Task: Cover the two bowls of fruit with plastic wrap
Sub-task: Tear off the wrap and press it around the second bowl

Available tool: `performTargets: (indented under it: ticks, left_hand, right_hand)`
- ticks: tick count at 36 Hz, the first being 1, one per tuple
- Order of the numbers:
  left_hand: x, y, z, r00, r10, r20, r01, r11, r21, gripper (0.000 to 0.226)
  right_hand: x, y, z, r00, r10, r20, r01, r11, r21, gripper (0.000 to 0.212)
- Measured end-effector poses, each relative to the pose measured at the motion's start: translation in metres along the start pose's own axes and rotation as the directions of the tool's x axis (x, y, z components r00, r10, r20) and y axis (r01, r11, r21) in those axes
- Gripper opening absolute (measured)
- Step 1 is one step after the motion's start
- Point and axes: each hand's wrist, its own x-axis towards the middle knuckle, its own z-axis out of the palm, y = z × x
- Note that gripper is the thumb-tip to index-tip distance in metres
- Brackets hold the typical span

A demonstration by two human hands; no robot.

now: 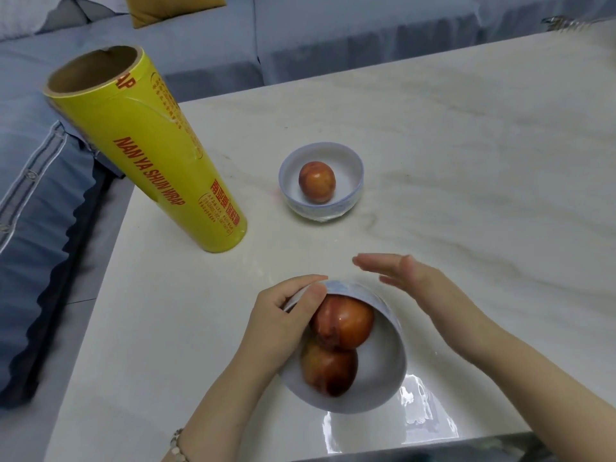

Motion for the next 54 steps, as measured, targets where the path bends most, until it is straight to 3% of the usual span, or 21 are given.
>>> performTargets:
  ticks: [3, 5, 9, 11, 15, 16, 19, 21, 23, 26, 30, 34, 41, 44, 49, 54]
  left_hand:
    - [-0.001, 0.001, 0.001, 1.0, 0.011, 0.006, -0.011, 1.0, 0.018, 0.013]
    - [0.0, 0.0, 0.0, 1.0, 0.008, -0.002, -0.007, 1.0, 0.012, 0.013]
    - [0.001, -0.002, -0.001, 0.999, -0.029, -0.022, 0.03, 0.998, 0.046, 0.016]
    - [0.0, -0.001, -0.001, 0.998, -0.048, -0.032, 0.05, 0.997, 0.061, 0.019]
    - [-0.005, 0.001, 0.001, 0.989, -0.103, -0.108, 0.105, 0.994, 0.018, 0.021]
    - [-0.007, 0.001, 0.002, 0.983, -0.119, -0.143, 0.12, 0.993, -0.004, 0.025]
    - [-0.011, -0.001, 0.005, 0.951, -0.175, -0.255, 0.167, 0.985, -0.053, 0.049]
    - [-0.013, 0.0, 0.01, 0.933, -0.229, -0.278, 0.205, 0.972, -0.113, 0.055]
    - [-0.014, -0.001, 0.014, 0.929, -0.277, -0.245, 0.238, 0.955, -0.178, 0.052]
    - [-0.009, 0.003, 0.011, 0.943, -0.296, -0.149, 0.26, 0.94, -0.223, 0.033]
    - [0.009, 0.009, -0.009, 0.988, -0.152, -0.011, 0.152, 0.988, -0.013, 0.028]
    - [0.018, 0.021, -0.016, 0.961, -0.201, 0.191, 0.193, 0.979, 0.062, 0.024]
    - [0.01, 0.012, -0.018, 0.985, -0.134, 0.11, 0.13, 0.991, 0.039, 0.03]
    - [0.007, 0.01, -0.017, 0.986, -0.14, 0.095, 0.137, 0.99, 0.038, 0.022]
    - [0.004, 0.007, -0.018, 0.988, -0.146, 0.05, 0.144, 0.988, 0.05, 0.03]
    - [0.002, 0.007, -0.019, 0.99, -0.129, 0.053, 0.126, 0.991, 0.043, 0.027]
  right_hand:
    - [0.004, -0.012, 0.012, 0.989, -0.079, 0.124, 0.095, 0.986, -0.134, 0.043]
    - [0.008, -0.012, 0.018, 0.985, -0.099, 0.139, 0.125, 0.973, -0.192, 0.041]
    - [0.013, -0.012, 0.017, 0.991, 0.002, 0.13, 0.017, 0.99, -0.141, 0.035]
    - [0.015, -0.005, 0.015, 0.983, 0.078, 0.168, -0.063, 0.993, -0.096, 0.045]
    - [0.005, 0.01, -0.002, 0.976, 0.127, 0.178, -0.123, 0.992, -0.033, 0.087]
    - [-0.001, 0.013, -0.006, 0.978, 0.121, 0.172, -0.123, 0.992, -0.003, 0.084]
    - [-0.015, 0.017, -0.004, 0.983, 0.105, 0.151, -0.122, 0.987, 0.106, 0.042]
    - [-0.017, 0.024, -0.001, 0.994, 0.09, 0.064, -0.097, 0.989, 0.114, 0.041]
    - [-0.016, 0.027, -0.001, 0.997, 0.073, -0.037, -0.068, 0.992, 0.107, 0.039]
    - [-0.015, 0.024, -0.001, 0.996, 0.07, -0.063, -0.063, 0.992, 0.111, 0.043]
    - [-0.01, 0.017, 0.006, 0.997, 0.051, -0.057, -0.045, 0.994, 0.1, 0.047]
    - [-0.001, 0.004, 0.013, 1.0, 0.027, 0.01, -0.027, 1.0, 0.007, 0.036]
    - [0.011, -0.015, 0.01, 0.994, -0.017, -0.106, 0.007, 0.996, -0.089, 0.003]
    - [0.021, -0.024, 0.008, 0.999, -0.005, -0.053, -0.005, 0.983, -0.184, 0.008]
    - [0.034, -0.043, 0.002, 0.988, 0.119, 0.101, -0.074, 0.927, -0.368, 0.01]
    - [0.04, -0.053, -0.002, 0.914, 0.336, 0.226, -0.215, 0.876, -0.433, 0.015]
